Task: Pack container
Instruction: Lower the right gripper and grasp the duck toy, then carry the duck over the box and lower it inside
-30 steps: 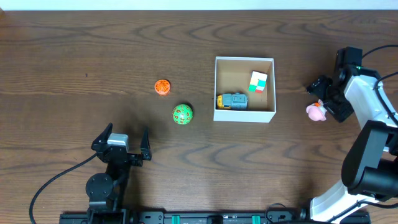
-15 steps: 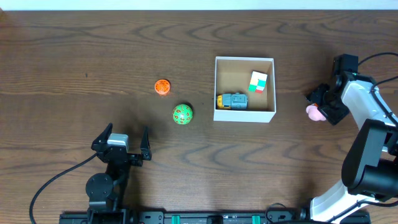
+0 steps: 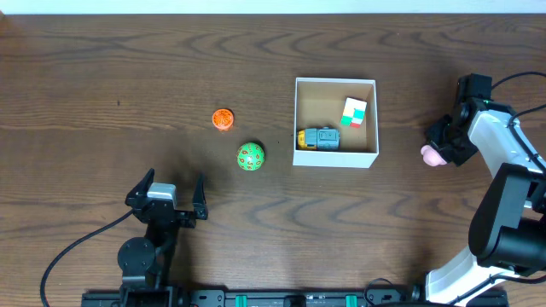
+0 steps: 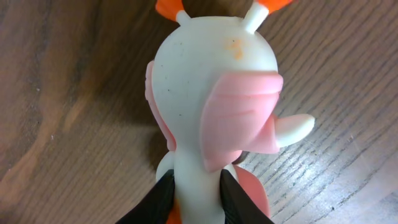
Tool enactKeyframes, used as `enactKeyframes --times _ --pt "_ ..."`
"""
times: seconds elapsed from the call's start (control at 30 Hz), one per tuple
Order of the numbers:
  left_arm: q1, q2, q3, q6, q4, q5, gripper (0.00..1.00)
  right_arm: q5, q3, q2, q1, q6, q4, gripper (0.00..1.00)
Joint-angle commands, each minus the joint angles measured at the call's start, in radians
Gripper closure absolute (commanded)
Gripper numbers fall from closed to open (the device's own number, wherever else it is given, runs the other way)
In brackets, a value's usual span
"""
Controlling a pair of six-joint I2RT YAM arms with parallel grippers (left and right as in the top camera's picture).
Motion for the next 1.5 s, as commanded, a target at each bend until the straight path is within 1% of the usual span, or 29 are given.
enactKeyframes --times 0.0,0.07,0.17,0.23,0.33,0.4,0.47,0.63,0.83,1.0,1.1,1.2,1.27,1.47 --pt "0.003 -0.006 -0.018 0.013 -0.034 0.011 0.02 0.003 0.021 -0.001 -0.014 -0.007 -0.011 0.74" --pt "0.003 -0.006 -0.018 0.013 -0.034 0.011 0.02 -0.028 0.063 -0.007 -0.014 -0.05 -0.028 0.75" --pt "0.003 -0.006 -0.018 0.013 -0.034 0.011 0.02 -0.065 0.156 -0.026 -0.011 -0.104 -0.077 0.85" --pt "0.003 -0.006 -0.018 0.013 -0.034 0.011 0.02 -0.068 0.253 -0.047 0.0 -0.14 -0.14 0.9" --pt "0.003 -0.006 -0.018 0.013 -0.034 0.011 0.02 -0.068 0.36 -0.06 0.02 -0.185 -0.206 0.94" --pt "0.003 -0.006 -0.018 0.013 -0.034 0.011 0.02 -0.068 0.446 -0.063 0.038 -0.212 -0.245 0.94" --pt "0.003 -0.006 -0.018 0.013 -0.034 0.011 0.02 -0.068 0.516 -0.063 0.055 -0.22 -0.274 0.99" --pt "0.003 -0.006 -0.018 0.013 -0.034 0.011 0.02 -0.102 0.629 -0.063 0.122 -0.253 -0.281 0.98" --pt "0.003 -0.006 -0.018 0.013 -0.034 0.011 0.02 -0.12 0.64 -0.056 0.266 -0.261 -0.219 0.96" --pt "0.003 -0.006 -0.018 0.013 -0.034 0.011 0.02 -0.098 0.64 -0.038 0.396 -0.378 -0.167 0.93" --pt "0.003 -0.006 -0.018 0.013 -0.034 0.011 0.02 -0.024 0.64 -0.014 0.462 -0.443 -0.161 0.9" --pt "0.003 -0.006 -0.018 0.013 -0.034 0.011 0.02 0.02 0.639 0.024 0.498 -0.502 -0.164 0.9" --pt "0.003 -0.006 -0.018 0.013 -0.034 0.011 0.02 0.053 0.639 0.063 0.505 -0.509 -0.174 0.9" --pt "0.003 -0.006 -0.018 0.013 -0.034 0.011 0.02 0.037 0.639 0.166 0.503 -0.531 -0.193 0.89"
